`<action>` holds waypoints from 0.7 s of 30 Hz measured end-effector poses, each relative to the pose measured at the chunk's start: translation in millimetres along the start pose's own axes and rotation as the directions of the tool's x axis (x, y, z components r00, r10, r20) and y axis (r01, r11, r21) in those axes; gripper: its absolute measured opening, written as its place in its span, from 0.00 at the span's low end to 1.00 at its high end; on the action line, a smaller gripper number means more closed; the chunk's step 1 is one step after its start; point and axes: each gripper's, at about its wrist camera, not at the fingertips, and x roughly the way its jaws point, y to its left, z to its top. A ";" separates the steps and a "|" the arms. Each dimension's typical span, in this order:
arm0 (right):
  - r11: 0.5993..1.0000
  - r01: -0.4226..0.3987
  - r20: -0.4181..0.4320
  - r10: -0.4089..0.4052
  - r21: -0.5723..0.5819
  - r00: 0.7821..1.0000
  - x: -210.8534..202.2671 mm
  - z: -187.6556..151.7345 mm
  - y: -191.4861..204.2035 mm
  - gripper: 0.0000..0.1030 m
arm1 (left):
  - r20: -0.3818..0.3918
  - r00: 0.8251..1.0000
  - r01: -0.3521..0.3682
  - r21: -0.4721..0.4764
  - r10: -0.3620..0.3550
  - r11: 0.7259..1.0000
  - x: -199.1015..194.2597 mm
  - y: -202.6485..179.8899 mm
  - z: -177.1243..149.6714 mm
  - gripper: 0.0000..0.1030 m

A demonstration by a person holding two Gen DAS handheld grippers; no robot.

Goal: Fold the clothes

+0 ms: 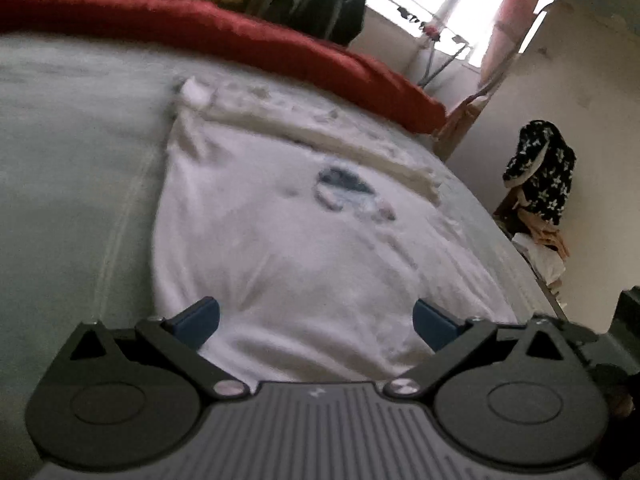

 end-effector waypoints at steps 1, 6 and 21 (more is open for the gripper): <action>1.000 0.024 0.030 -0.024 0.004 0.999 -2.1 2.8 -3.0 1.00 | 0.005 1.000 0.005 0.003 -0.005 1.000 4.8 -1.3 3.6 0.99; 0.980 0.138 -0.004 -0.139 0.145 0.990 7.8 -0.7 -34.5 1.00 | -0.041 0.992 -0.123 -0.054 0.121 0.991 24.7 11.8 5.5 0.99; 0.955 0.241 -0.028 -0.240 0.172 0.971 -11.1 -22.6 -44.6 1.00 | -0.051 0.993 -0.112 -0.034 0.110 0.993 10.4 3.3 7.9 0.98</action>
